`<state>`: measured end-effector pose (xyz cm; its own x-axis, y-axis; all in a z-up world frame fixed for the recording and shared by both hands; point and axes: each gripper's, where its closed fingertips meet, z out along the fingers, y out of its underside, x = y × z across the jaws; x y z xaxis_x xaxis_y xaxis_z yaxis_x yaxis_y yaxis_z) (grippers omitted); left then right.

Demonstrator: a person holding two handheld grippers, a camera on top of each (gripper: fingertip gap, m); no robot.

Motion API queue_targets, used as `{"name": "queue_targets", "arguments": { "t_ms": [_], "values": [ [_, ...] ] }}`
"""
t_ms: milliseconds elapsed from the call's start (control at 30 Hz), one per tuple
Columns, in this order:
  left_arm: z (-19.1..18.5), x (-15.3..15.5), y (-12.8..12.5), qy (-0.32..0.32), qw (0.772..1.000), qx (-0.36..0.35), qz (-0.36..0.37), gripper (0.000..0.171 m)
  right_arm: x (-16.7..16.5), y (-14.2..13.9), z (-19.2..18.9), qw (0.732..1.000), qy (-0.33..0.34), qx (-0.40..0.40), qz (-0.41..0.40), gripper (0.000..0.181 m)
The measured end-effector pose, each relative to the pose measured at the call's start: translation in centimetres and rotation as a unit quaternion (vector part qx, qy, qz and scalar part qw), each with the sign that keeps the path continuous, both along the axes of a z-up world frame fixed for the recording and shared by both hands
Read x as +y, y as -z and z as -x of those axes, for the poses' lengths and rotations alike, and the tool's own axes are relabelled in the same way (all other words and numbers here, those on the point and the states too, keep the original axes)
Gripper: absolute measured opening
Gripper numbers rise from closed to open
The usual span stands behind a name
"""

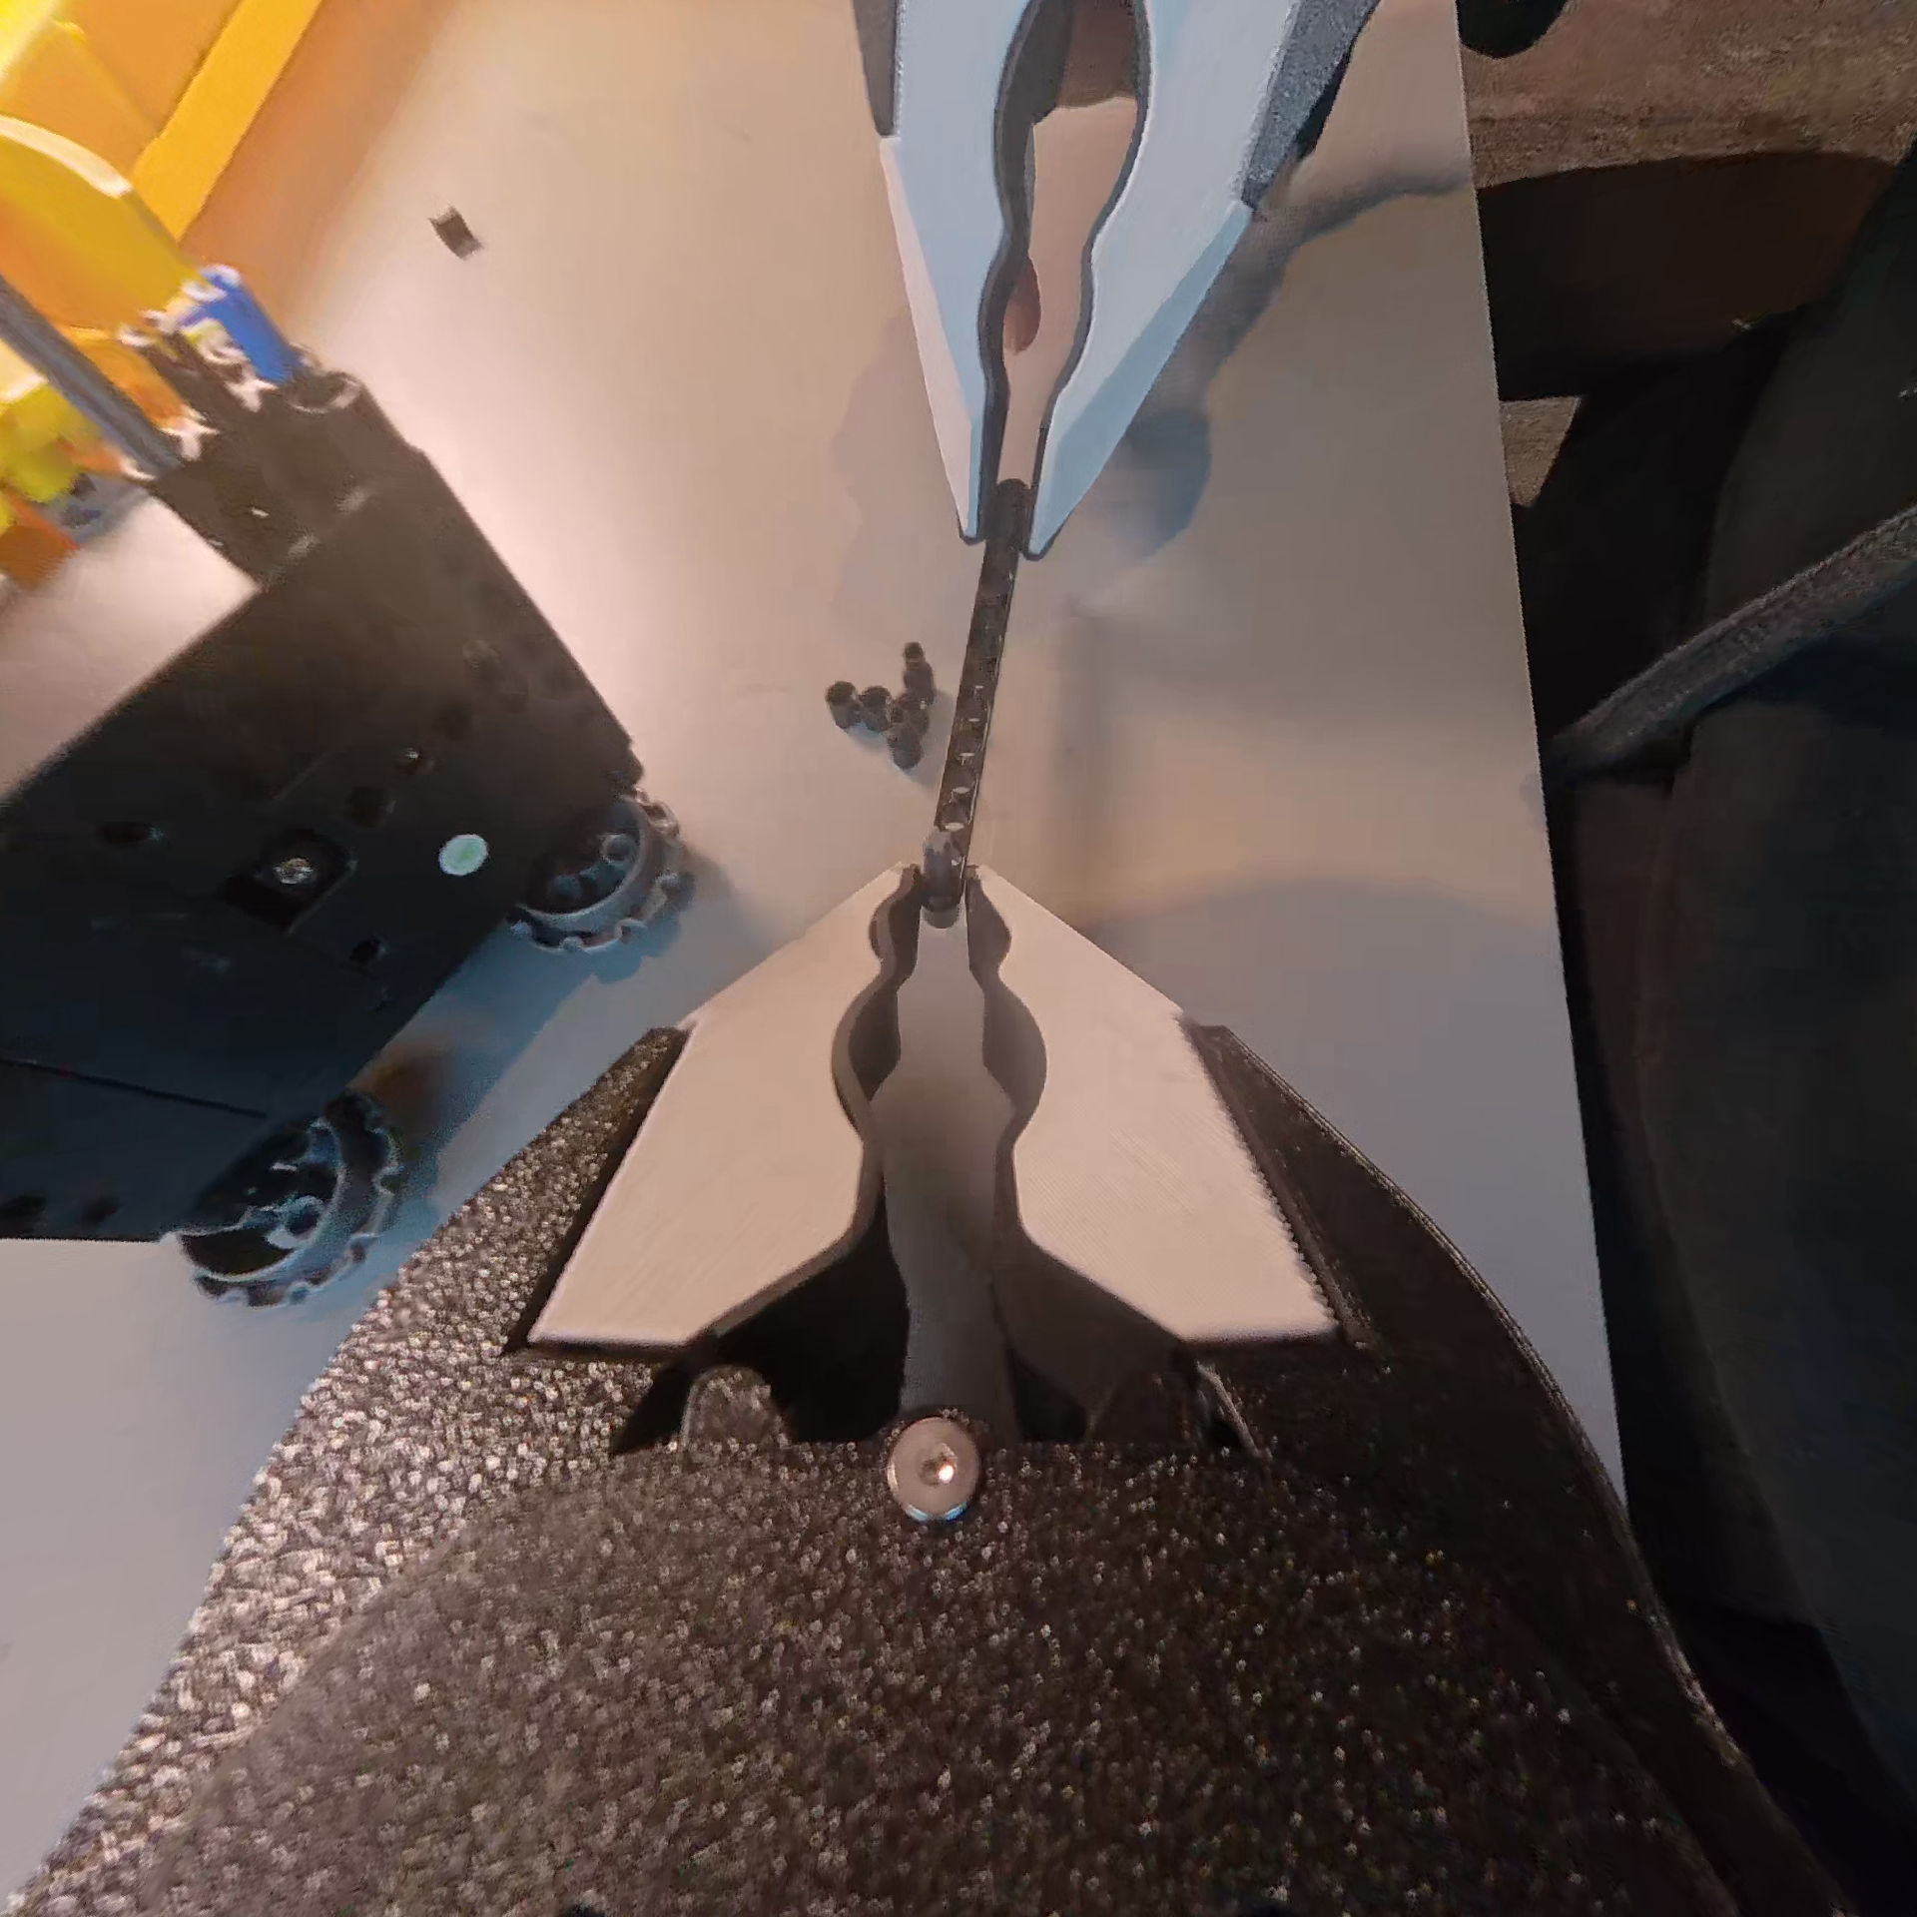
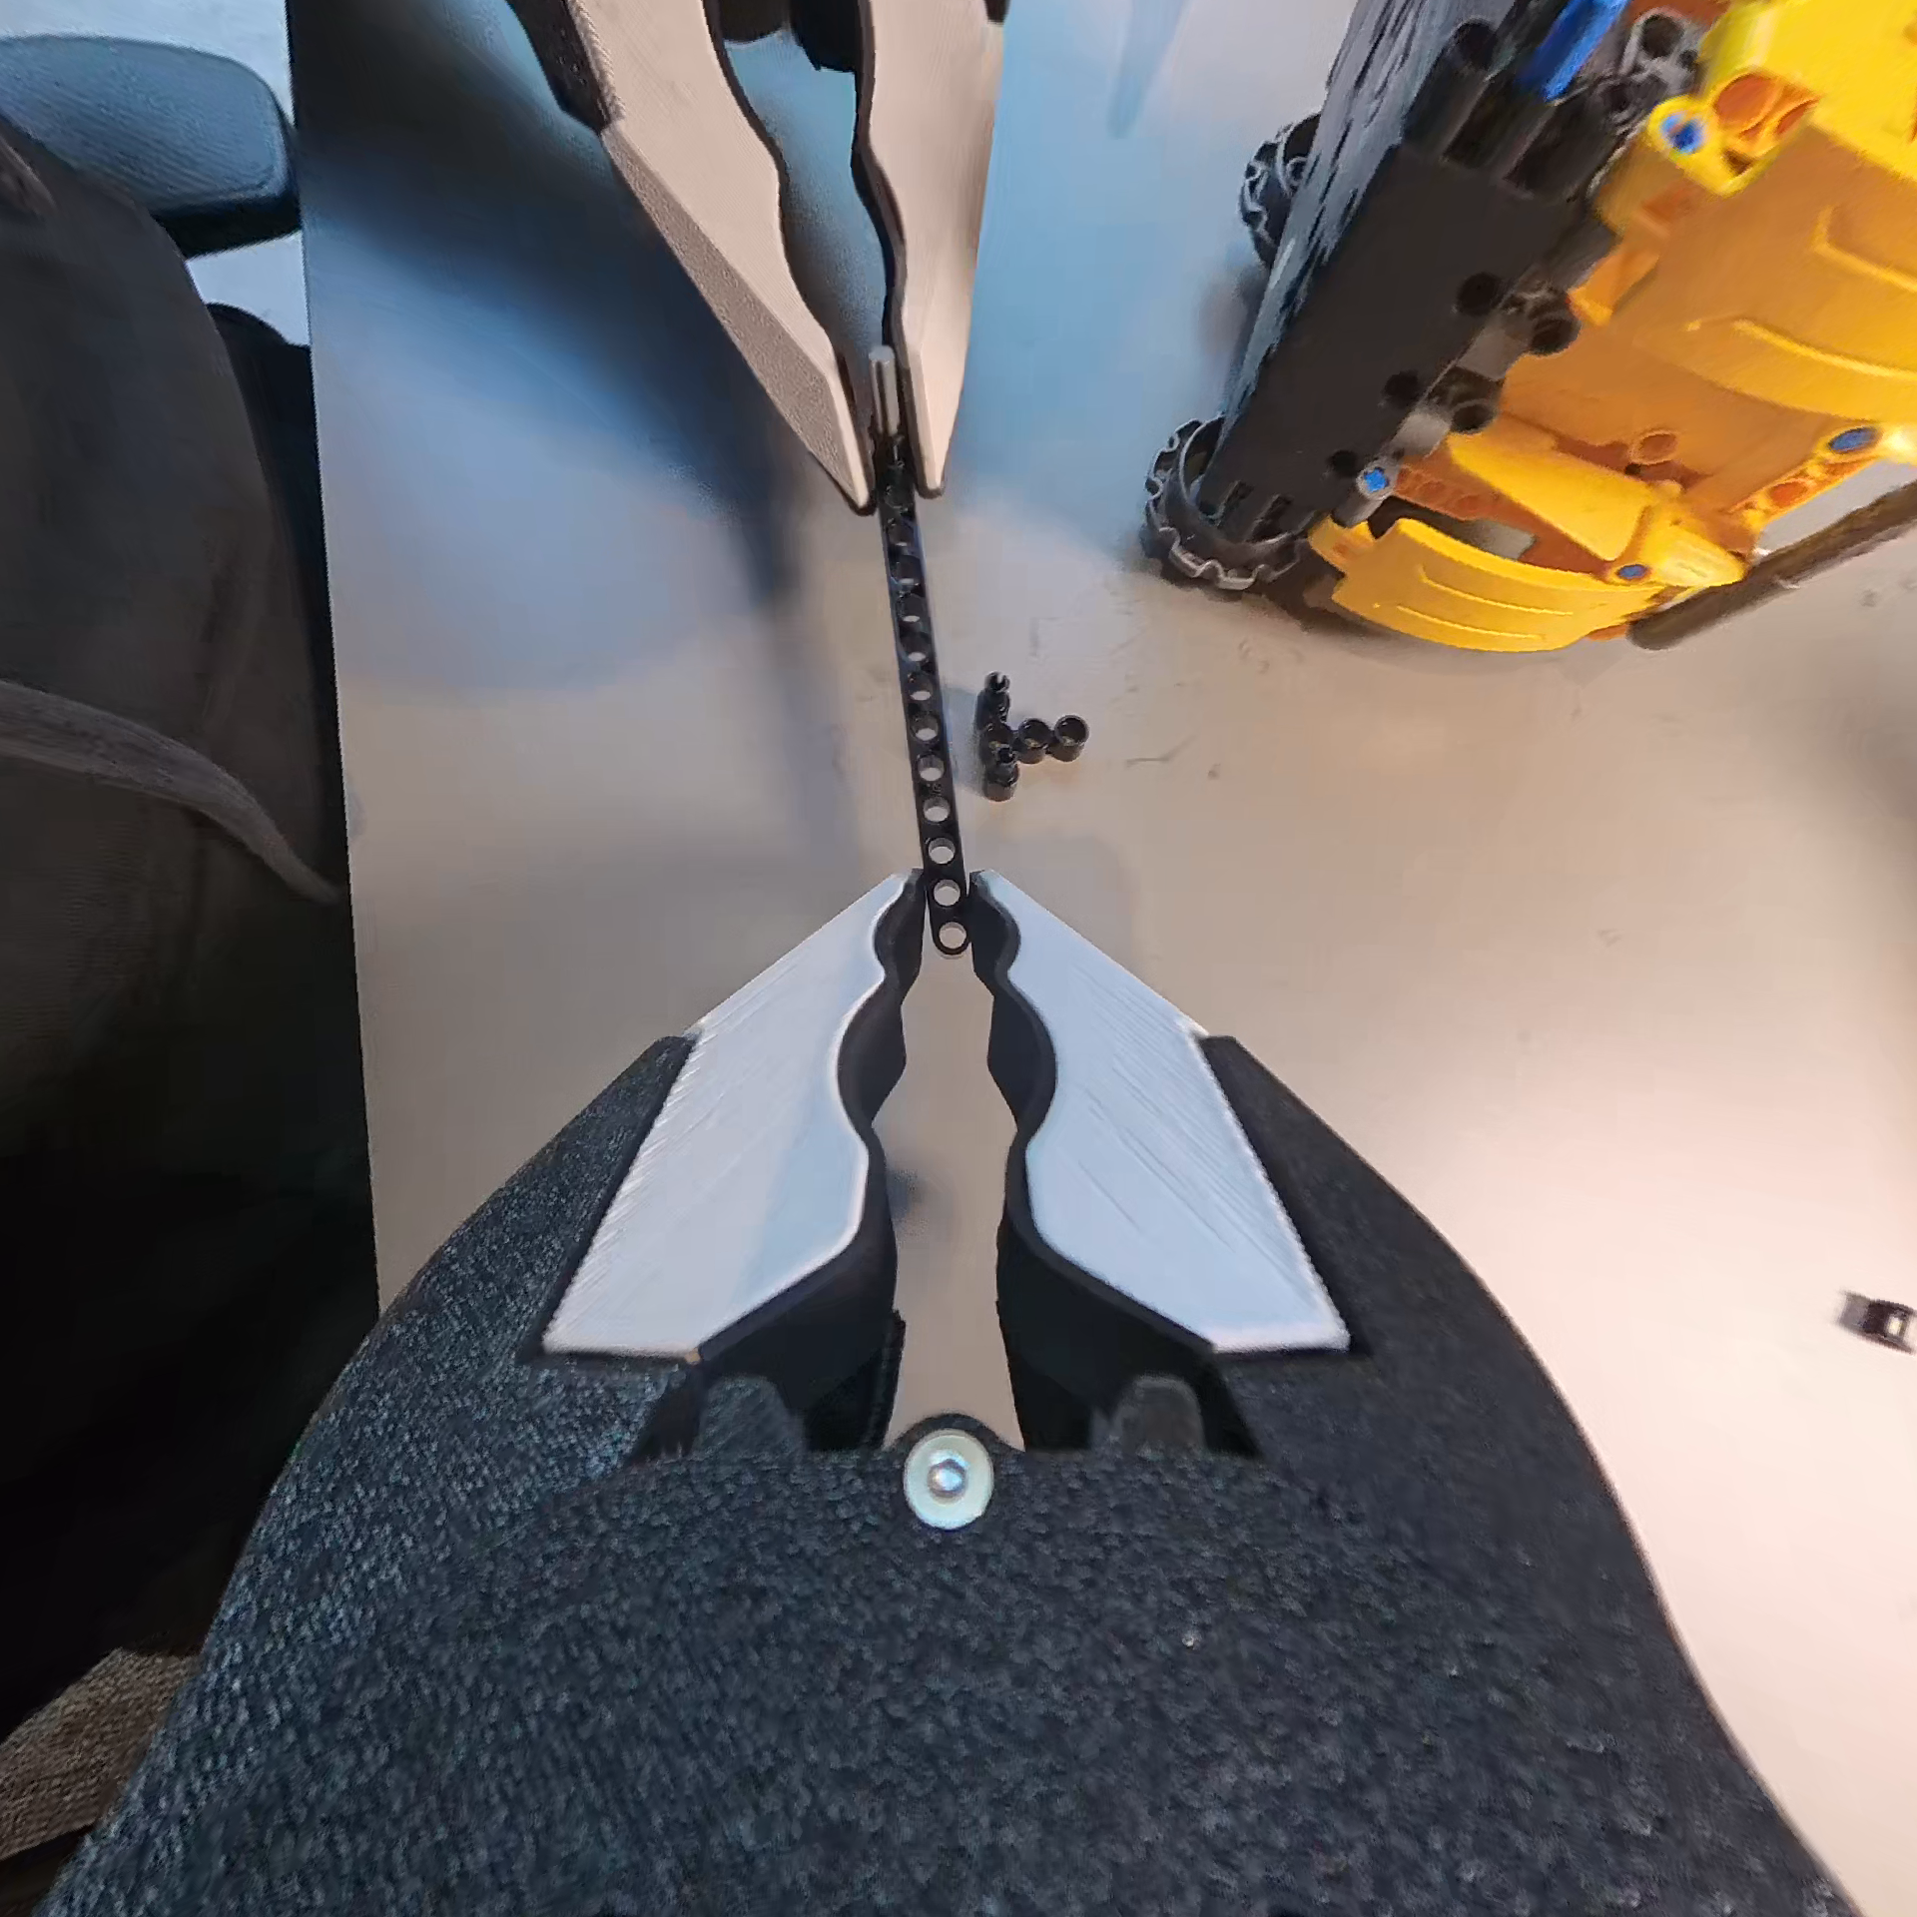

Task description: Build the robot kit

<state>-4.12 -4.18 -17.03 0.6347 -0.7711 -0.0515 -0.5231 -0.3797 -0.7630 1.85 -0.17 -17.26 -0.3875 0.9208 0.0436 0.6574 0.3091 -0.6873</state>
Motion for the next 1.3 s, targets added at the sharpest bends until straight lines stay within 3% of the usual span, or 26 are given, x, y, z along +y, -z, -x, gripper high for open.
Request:
{"name": "queue_targets", "arguments": {
  "t_ms": [367,1067,1300],
  "values": [
    [0.5,1.8,0.1,-0.001,1.0,-0.001,0.008,0.006,1.3,-0.1,0.2,1.0,0.015,0.005,0.014,0.008],
    [0.6,1.7,0.7,0.009,1.0,0.003,0.026,0.006,1.2,0.4,0.4,0.999,0.011,0.002,0.033,0.008],
    [0.5,1.7,0.6,0.01,1.0,0.003,0.024,0.006,0.8,-0.8,1.7,0.999,-0.007,0.023,0.021,0.02]
  ]
}}
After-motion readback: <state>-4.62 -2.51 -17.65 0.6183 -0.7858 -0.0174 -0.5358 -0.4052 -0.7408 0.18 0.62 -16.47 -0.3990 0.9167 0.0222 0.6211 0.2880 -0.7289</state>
